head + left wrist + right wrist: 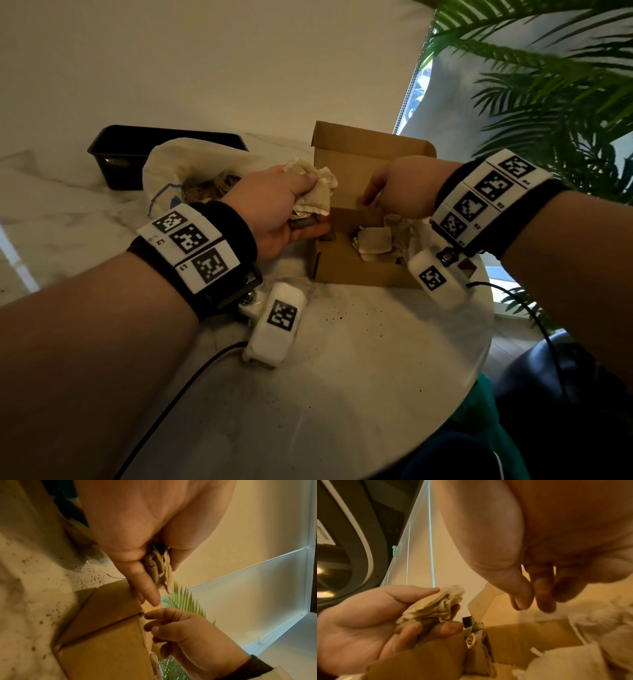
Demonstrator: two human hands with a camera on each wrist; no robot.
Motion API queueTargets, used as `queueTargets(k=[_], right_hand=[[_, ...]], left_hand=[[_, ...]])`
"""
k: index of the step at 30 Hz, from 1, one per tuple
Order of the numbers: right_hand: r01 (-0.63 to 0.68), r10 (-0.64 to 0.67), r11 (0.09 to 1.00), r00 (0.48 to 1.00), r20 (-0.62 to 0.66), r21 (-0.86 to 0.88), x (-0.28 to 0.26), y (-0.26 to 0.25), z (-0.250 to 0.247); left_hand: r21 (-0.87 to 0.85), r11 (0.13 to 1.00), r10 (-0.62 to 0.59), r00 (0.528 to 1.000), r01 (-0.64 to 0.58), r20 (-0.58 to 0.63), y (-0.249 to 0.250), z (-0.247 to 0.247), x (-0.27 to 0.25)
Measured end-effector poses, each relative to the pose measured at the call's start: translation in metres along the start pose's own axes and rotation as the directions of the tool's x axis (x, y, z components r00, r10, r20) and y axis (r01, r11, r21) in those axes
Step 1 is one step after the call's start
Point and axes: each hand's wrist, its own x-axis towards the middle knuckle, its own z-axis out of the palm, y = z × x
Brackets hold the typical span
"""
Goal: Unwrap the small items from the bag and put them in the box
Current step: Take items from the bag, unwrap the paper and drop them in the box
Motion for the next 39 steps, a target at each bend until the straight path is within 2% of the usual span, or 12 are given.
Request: queueTargets(k=[2, 5, 10, 13, 15, 17, 19, 21, 25, 28, 34, 39], right_hand=[[-0.024, 0.031, 0.983, 0.999, -0.038, 0.183, 0.000, 0.001, 0.000], [-0.074, 0.048, 0.895, 0.996, 0.070, 0.440, -0.002, -0.002, 0.007], [-0.107, 0.039, 0.922, 0.981, 0.188, 0.371, -0.001, -0.008, 0.016], [-0.106, -0.033, 0.930, 0.929, 0.368, 0.352, -0.003, -0.009, 0.010], [-0.099, -0.028, 0.864, 0.970, 0.243, 0.494, -0.003, -0.003, 0.004], [-0.026, 0.004, 0.714, 0.999, 0.033, 0.699, 0.000, 0.000, 0.004], [-0.004, 0.062, 0.388, 0.998, -0.022, 0.922, -0.003, -0.005, 0.011], [-0.036, 0.080, 0.065, 0.996, 0.030, 0.997, -0.010, -0.015, 0.023], [0.018, 0.039, -0.168, 0.999, -0.011, 0.986, -0.012, -0.024, 0.048], [0.077, 0.042, -0.200, 0.997, -0.070, 0.977, -0.013, -0.026, 0.058], [0.140, 0.037, -0.151, 0.990, -0.136, 0.979, -0.015, -0.032, 0.064], [0.166, 0.095, -0.199, 0.984, -0.150, 0.966, -0.014, -0.033, 0.064]], left_hand=[[-0.002, 1.000, -0.001, 1.000, 0.001, 0.000, 0.000, 0.000, 0.000], [0.002, 1.000, -0.001, 1.000, 0.001, -0.001, 0.000, 0.000, 0.000], [-0.004, 1.000, 0.012, 1.000, -0.012, -0.012, 0.000, 0.000, 0.000], [0.002, 1.000, 0.018, 1.000, -0.018, -0.005, -0.001, 0.000, 0.000], [0.003, 1.000, 0.021, 1.000, -0.021, -0.002, -0.001, -0.001, 0.000], [-0.003, 1.000, 0.026, 1.000, -0.026, 0.006, -0.001, -0.001, -0.001], [-0.011, 0.999, 0.040, 0.999, -0.040, 0.010, 0.000, -0.001, -0.001], [-0.023, 0.998, 0.060, 0.998, -0.060, 0.008, -0.001, -0.001, 0.000], [-0.006, 0.997, 0.083, 0.996, -0.082, 0.031, 0.000, -0.001, -0.001], [0.023, 0.996, 0.082, 0.995, -0.083, 0.055, -0.001, 0.000, -0.003], [0.050, 0.991, 0.116, 0.989, -0.120, 0.088, -0.003, 0.003, -0.006], [0.018, 0.993, 0.112, 0.990, -0.114, 0.084, -0.003, 0.004, -0.005]])
